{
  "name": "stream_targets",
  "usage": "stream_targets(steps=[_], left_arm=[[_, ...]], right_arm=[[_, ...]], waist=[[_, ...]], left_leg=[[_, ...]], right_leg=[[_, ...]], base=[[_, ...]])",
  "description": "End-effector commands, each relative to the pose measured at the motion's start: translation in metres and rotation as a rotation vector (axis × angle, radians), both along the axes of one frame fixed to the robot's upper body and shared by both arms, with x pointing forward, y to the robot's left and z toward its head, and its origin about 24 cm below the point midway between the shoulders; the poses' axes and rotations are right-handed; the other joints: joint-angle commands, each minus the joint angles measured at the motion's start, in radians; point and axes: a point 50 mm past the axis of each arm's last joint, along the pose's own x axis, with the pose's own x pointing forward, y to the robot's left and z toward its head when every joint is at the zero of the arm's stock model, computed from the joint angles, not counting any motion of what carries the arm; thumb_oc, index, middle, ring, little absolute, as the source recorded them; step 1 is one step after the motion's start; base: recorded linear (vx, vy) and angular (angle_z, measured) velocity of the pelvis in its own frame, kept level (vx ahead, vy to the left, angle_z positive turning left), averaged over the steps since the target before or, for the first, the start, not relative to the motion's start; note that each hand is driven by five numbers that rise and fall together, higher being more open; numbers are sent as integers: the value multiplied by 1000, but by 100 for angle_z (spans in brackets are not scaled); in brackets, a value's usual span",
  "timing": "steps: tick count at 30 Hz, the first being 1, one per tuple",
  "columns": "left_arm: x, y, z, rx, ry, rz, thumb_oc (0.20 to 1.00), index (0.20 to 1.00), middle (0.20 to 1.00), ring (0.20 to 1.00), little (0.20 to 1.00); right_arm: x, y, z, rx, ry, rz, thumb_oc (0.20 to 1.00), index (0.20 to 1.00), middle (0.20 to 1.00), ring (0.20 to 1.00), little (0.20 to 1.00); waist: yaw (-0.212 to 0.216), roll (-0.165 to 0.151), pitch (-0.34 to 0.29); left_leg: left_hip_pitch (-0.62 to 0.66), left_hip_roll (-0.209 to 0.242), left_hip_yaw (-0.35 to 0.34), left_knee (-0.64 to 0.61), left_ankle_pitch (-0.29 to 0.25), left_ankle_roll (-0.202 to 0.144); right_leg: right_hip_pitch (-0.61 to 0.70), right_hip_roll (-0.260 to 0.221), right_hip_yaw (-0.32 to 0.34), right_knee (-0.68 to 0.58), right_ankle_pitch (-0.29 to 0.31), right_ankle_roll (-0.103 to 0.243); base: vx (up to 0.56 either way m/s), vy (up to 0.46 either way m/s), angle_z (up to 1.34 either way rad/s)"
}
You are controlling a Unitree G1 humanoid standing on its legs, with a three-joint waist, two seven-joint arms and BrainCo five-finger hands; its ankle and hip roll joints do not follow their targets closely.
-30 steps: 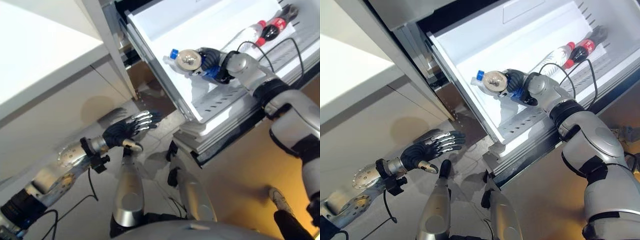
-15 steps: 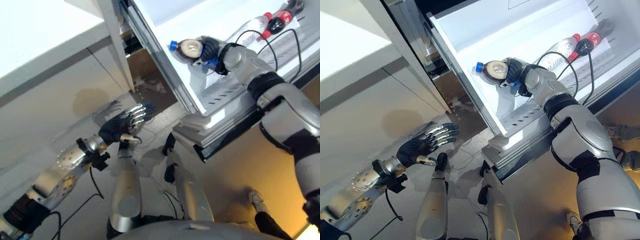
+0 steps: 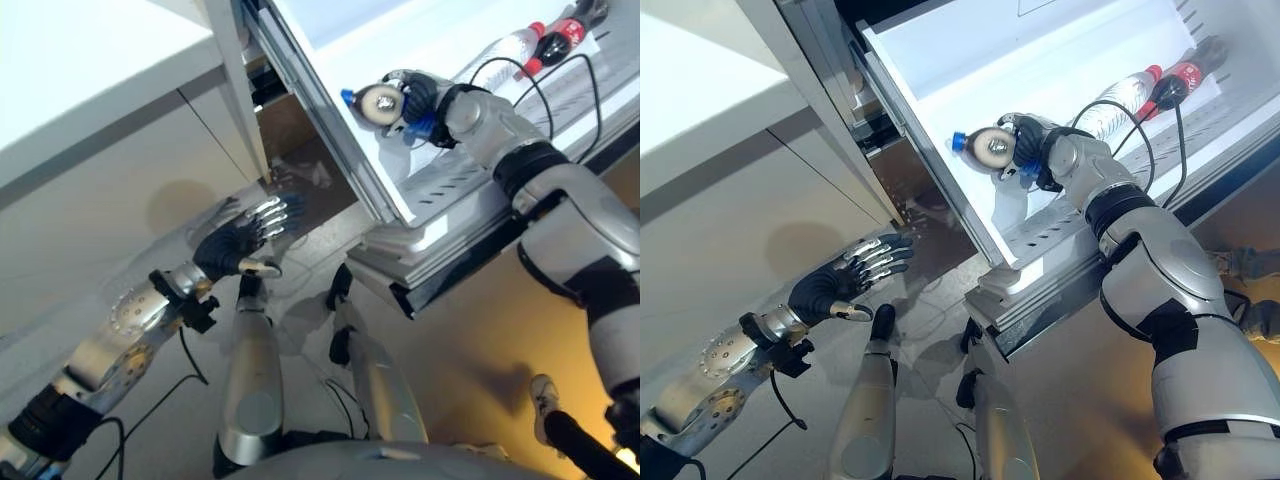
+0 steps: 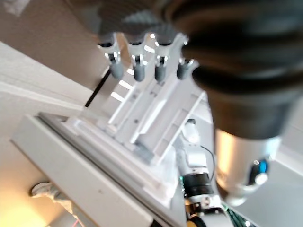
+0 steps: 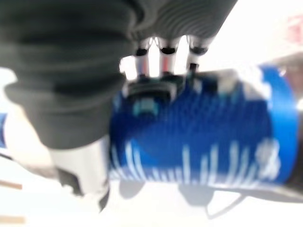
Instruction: Take the drinks into the refrigerator
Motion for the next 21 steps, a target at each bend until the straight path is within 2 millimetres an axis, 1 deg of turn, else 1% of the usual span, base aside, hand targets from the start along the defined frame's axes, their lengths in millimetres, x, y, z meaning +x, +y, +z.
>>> stream_targets(steps=[1, 2, 3, 4, 6, 8, 9, 10, 12, 13, 14, 15, 16, 17, 18, 19, 20, 21], left_arm=[[-22, -16, 32, -56, -144, -124, 1000, 1000, 1000, 1000, 1000], [-22, -14, 32, -58, -141, -122, 1000, 1000, 1000, 1000, 1000], [-22, -14, 33, -57, -138, -130, 1000, 1000, 1000, 1000, 1000], [-21, -12, 32, -53, -133, -125, 1000, 1000, 1000, 1000, 1000], [-21, -8, 29, -51, -118, -112, 1000, 1000, 1000, 1000, 1000], [-22, -4, 27, -47, -109, -94, 1000, 1000, 1000, 1000, 1000], [-22, -1, 24, -48, -98, -79, 1000, 1000, 1000, 1000, 1000], [-22, 1, 22, -46, -88, -70, 1000, 1000, 1000, 1000, 1000], [-24, 3, 25, -50, -96, -65, 1000, 1000, 1000, 1000, 1000], [-23, 9, 20, -63, -79, -31, 1000, 1000, 1000, 1000, 1000], [-23, 12, 17, -62, -71, -17, 1000, 1000, 1000, 1000, 1000], [-24, 22, 10, -62, -54, 35, 1000, 1000, 1000, 1000, 1000], [-25, 22, 10, -55, -51, 32, 1000, 1000, 1000, 1000, 1000], [-26, 27, 6, -63, -51, 64, 1000, 1000, 1000, 1000, 1000], [-29, 35, 0, -72, -40, 109, 1000, 1000, 1000, 1000, 1000], [-29, 34, 0, -60, -36, 99, 1000, 1000, 1000, 1000, 1000], [-31, 38, -3, -72, -35, 126, 1000, 1000, 1000, 1000, 1000], [-35, 41, -7, -79, -27, 143, 1000, 1000, 1000, 1000, 1000]], right_arm=[[-1, -6, 30, 35, -71, -17, 1000, 1000, 1000, 1000, 1000], [-4, -3, 40, 43, -93, 20, 1000, 1000, 1000, 1000, 1000], [-6, -2, 44, 38, -106, 41, 1000, 1000, 1000, 1000, 1000], [-10, 0, 56, 41, -140, 77, 1000, 1000, 1000, 1000, 1000], [-19, -6, 75, 39, -197, 108, 1000, 1000, 1000, 1000, 1000], [-32, -11, 93, 16, -273, 153, 1000, 1000, 1000, 1000, 1000], [-40, -18, 99, 31, -307, 168, 1000, 1000, 1000, 1000, 1000], [-47, -29, 100, 66, -332, 171, 1000, 1000, 1000, 1000, 1000], [-59, -45, 97, 90, -351, 180, 1000, 1000, 1000, 1000, 1000], [-65, -58, 96, 120, -367, 168, 1000, 1000, 1000, 1000, 1000], [-71, -67, 92, 131, -369, 163, 1000, 1000, 1000, 1000, 1000], [-88, -84, 85, 138, -404, 158, 1000, 1000, 1000, 1000, 1000], [-89, -86, 82, 143, -402, 154, 1000, 1000, 1000, 1000, 1000], [-99, -90, 78, 153, -423, 167, 1000, 1000, 1000, 1000, 1000], [-113, -104, 56, 203, -425, 157, 1000, 1000, 1000, 1000, 1000], [-117, -109, 52, 212, -423, 145, 1000, 1000, 1000, 1000, 1000], [-122, -116, 41, 245, -422, 128, 1000, 1000, 1000, 1000, 1000], [-138, -129, 20, 278, -417, 94, 1000, 1000, 1000, 1000, 1000]], waist=[[27, 48, 47], [26, 44, 47], [27, 42, 47], [26, 38, 47], [21, 35, 47], [13, 33, 44], [5, 31, 32], [2, 30, 19], [-7, 33, -6], [-19, 37, -20], [-22, 40, -30], [-39, 50, -54], [-34, 46, -55], [-47, 56, -69], [-64, 64, -94], [-52, 57, -95], [-69, 66, -108], [-79, 72, -131]], left_leg=[[176, -64, 21, -302, 113, 111], [193, -64, 25, -300, 109, 111], [211, -65, 31, -300, 104, 112], [224, -65, 35, -299, 100, 112], [265, -68, 47, -296, 89, 114], [302, -69, 56, -293, 78, 116], [322, -70, 64, -294, 71, 119], [340, -70, 72, -295, 63, 121], [369, -71, 85, -298, 54, 127], [384, -72, 95, -298, 48, 130], [399, -74, 101, -299, 42, 133], [425, -77, 116, -302, 32, 140], [426, -77, 116, -302, 32, 140], [438, -80, 123, -304, 27, 144], [455, -86, 127, -306, 15, 151], [456, -85, 126, -305, 15, 151], [467, -88, 129, -306, 11, 154], [480, -93, 127, -308, 3, 159]], right_leg=[[74, 10, -17, 165, -155, 78], [86, 7, -15, 169, -156, 79], [98, 4, -14, 176, -158, 80], [109, 1, -14, 180, -159, 82], [137, -8, -11, 196, -162, 86], [165, -15, -8, 208, -167, 90], [177, -18, -7, 212, -167, 93], [192, -21, -7, 216, -169, 98], [211, -26, -2, 223, -168, 105], [218, -31, 2, 229, -167, 111], [224, -33, 6, 234, -166, 117], [236, -38, 14, 242, -164, 126], [237, -37, 14, 242, -164, 126], [242, -42, 18, 244, -164, 130], [252, -46, 23, 244, -166, 133], [254, -46, 22, 244, -167, 134], [259, -49, 23, 244, -169, 135], [270, -55, 20, 242, -173, 139]], base=[[-13, 26, -5], [-3, 28, -8], [3, 32, -9], [13, 47, -12], [20, 54, -12], [39, 44, -10], [65, 67, -11], [100, 61, -13], [95, 63, -15], [94, 67, -17], [108, 101, -27], [81, 65, -38], [86, 82, -52], [112, 68, -29], [113, 67, -22], [107, 64, -7], [106, 66, -23], [105, 66, -22]])
